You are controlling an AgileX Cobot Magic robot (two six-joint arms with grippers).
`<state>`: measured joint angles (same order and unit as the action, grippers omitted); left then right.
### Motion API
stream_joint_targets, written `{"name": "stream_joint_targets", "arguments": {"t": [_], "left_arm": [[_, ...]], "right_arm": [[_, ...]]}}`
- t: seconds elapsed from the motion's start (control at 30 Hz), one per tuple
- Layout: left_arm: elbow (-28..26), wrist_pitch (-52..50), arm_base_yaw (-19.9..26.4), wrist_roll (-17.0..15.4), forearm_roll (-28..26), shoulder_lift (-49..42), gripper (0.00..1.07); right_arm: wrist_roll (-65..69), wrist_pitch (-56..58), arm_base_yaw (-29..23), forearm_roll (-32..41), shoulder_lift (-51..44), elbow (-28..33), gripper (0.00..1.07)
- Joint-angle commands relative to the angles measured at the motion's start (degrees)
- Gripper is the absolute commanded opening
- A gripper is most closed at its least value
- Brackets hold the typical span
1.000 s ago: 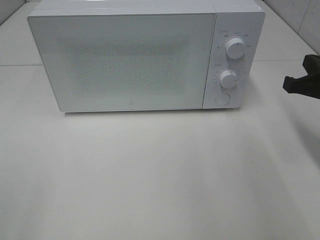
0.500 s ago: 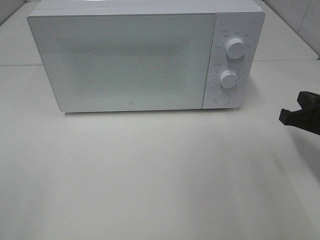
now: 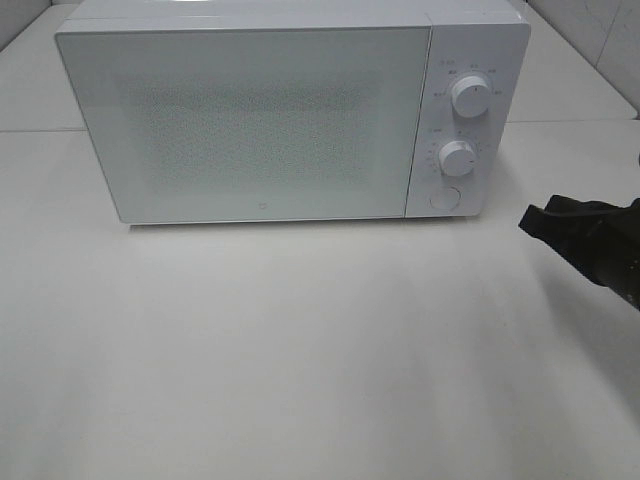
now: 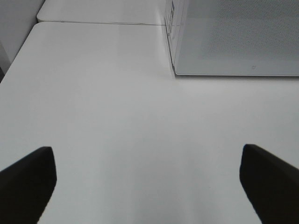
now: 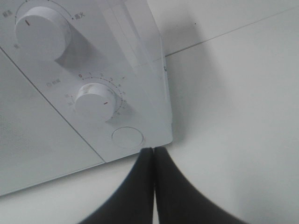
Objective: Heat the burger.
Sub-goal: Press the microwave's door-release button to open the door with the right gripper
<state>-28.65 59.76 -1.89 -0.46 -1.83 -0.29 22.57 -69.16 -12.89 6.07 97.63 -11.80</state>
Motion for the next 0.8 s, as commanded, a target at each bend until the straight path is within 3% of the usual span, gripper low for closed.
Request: {"name": "stream_joint_targets", "arguments": {"t": [0.03,0.43,0.8], "left_arm": [[0.1,-0.5,0.2,-0.2,-0.2,-0.9,1.0],[0.1,-0.5,0.2,-0.2,-0.2,-0.9,1.0],[0.1,-0.5,0.2,-0.2,-0.2,-0.9,1.0]], "right_arm": [[11.5,-5.8,-3.6,2.1,0.0,0.0,0.0],[38.6,-5.8,-12.2,6.9,4.6,-0.9,0.0],[49.2,-2.5,-12.9,10.0,8.1,-6.2,0.0]]}}
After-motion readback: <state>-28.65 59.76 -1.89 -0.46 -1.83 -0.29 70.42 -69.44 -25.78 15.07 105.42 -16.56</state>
